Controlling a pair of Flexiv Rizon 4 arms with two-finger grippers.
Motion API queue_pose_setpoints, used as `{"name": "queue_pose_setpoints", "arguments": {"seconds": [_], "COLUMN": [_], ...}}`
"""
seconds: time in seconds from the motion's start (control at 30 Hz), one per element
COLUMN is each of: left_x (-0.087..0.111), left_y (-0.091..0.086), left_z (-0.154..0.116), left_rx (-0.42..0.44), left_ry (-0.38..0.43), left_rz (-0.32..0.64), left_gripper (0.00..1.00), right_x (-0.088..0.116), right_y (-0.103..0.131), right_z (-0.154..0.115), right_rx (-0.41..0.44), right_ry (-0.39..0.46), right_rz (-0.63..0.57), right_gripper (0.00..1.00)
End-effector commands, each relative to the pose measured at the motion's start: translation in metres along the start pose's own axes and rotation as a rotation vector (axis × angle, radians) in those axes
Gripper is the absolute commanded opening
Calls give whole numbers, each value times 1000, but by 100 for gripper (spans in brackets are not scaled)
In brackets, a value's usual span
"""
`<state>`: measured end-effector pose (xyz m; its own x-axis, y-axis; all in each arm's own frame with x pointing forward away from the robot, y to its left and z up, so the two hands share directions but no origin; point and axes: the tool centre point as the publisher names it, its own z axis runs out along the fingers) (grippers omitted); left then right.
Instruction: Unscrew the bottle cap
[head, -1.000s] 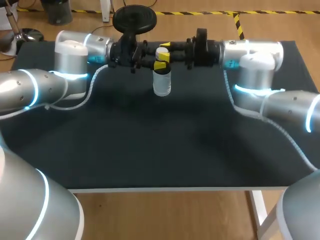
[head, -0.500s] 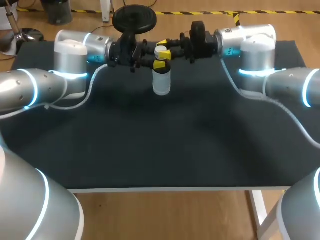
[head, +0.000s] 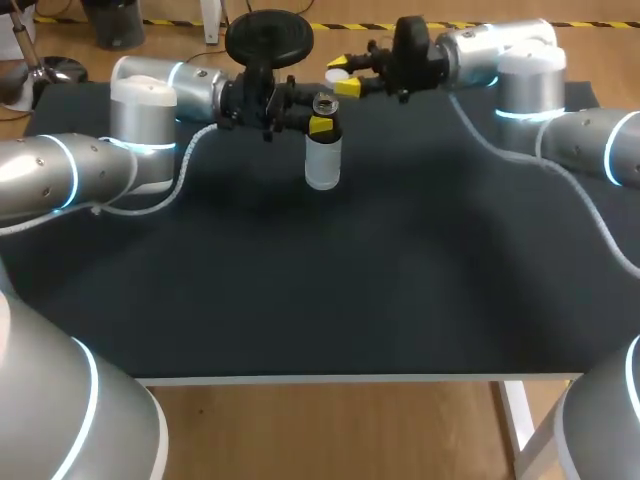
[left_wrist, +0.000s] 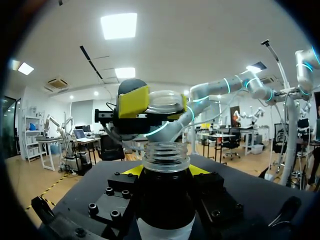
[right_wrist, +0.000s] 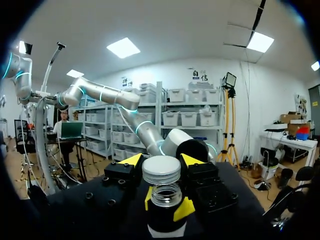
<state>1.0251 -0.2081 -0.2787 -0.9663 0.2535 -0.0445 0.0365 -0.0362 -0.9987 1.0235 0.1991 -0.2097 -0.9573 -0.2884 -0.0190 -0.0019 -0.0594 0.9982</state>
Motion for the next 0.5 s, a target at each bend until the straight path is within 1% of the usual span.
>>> {"name": "queue_pose_setpoints", "arguments": {"seconds": [0.03,0.1,0.2,0.23,0.3,0.37,0.43,0.47,0.5], "left_x": [-3,-3,-3,-3,-3,-3,-3,-3,-3], "left_y": [2,2,2,2,2,2,2,2,2], "left_z": [0,0,0,0,0,0,0,0,0], "left_rx": [3,3,3,3,3,3,3,3,3], "left_ry": [7,7,7,7,7,7,7,7,7], "left_rz": [0,0,0,0,0,0,0,0,0], "left_gripper": [0,0,0,0,0,0,0,0,0], "right_x": [26,32,42,47,53,63,70,72,73], "right_y": [12,10,8,5,-1,-11,-21,-24,-27], "right_z": [-21,-32,-46,-54,-62,-73,-81,-82,-84], "right_rx": [84,120,148,186,210,249,265,286,293], "right_ry": [-197,-272,-347,-389,-439,-509,-561,-585,-596], "right_rz": [14,39,52,66,86,118,151,166,175], "right_gripper": [0,0,0,0,0,0,0,0,0]}}
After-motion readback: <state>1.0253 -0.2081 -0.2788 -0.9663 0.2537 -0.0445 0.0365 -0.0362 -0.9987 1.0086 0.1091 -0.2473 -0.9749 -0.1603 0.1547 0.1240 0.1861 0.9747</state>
